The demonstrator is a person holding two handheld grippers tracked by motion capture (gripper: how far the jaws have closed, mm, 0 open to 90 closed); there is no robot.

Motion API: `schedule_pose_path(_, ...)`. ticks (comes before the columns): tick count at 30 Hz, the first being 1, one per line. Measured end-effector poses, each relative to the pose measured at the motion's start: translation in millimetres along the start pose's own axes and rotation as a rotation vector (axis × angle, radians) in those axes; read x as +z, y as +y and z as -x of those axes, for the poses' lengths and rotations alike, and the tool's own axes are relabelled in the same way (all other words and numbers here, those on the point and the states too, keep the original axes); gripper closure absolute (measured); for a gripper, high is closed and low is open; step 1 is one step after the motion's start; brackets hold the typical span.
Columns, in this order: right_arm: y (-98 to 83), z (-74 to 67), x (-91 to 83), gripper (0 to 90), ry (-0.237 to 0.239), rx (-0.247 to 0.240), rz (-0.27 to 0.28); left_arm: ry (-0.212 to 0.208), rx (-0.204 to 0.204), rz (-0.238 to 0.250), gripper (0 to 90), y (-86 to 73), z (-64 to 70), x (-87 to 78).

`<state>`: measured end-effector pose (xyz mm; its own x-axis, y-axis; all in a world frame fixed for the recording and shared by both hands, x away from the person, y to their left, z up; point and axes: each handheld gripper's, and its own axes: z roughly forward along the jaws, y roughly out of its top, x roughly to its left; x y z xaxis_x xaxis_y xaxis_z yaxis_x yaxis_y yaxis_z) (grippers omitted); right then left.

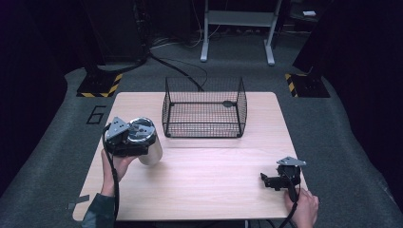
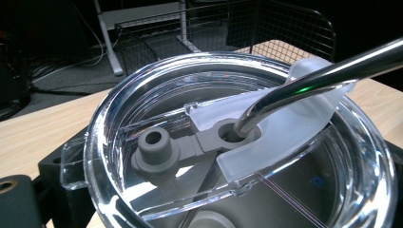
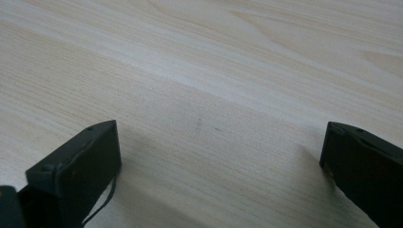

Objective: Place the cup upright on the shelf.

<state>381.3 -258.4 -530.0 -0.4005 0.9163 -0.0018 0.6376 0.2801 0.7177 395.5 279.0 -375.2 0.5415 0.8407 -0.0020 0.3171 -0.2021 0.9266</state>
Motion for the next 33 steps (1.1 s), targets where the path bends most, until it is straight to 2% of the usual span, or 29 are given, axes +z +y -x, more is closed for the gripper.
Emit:
schedule_pose_path(7, -0.1, -0.3, 0.0, 0.0, 0.001, 0.002, -0.001, -0.030, 0.023, -0.011, 4.0, 9.0, 4.4, 0.8)
schedule_pose_path(13, -0.1, -0.6, -0.1, 0.0, 0.001, 0.006, -0.003, -0.058, 0.050, -0.016, 3.9, 17.6, 15.0, 7.4)
schedule_pose_path(15, 0.1, 0.1, 0.1, 0.0, 0.000, -0.002, 0.000, -0.090, 0.061, -0.024, 3.9, 22.2, 18.2, 10.9)
schedule_pose_path(20, 0.0, 0.0, 0.0, 0.0, 0.001, -0.002, 0.000, -0.119, 0.071, -0.025, 3.9, 27.5, 25.0, 15.6)
schedule_pose_path(25, 0.0, 0.1, 0.0, 0.0, 0.001, -0.002, 0.000, -0.123, 0.083, -0.024, 4.0, 29.5, 29.5, 19.1)
schedule_pose_path(30, 0.0, 0.0, 0.0, 0.0, 0.001, -0.002, 0.000, -0.147, 0.078, -0.028, 3.9, 32.1, 32.4, 22.9)
schedule_pose_path(33, 0.0, 0.0, 0.0, 0.0, 0.001, -0.002, 0.000, -0.159, 0.088, -0.029, 3.9, 36.8, 34.2, 26.5)
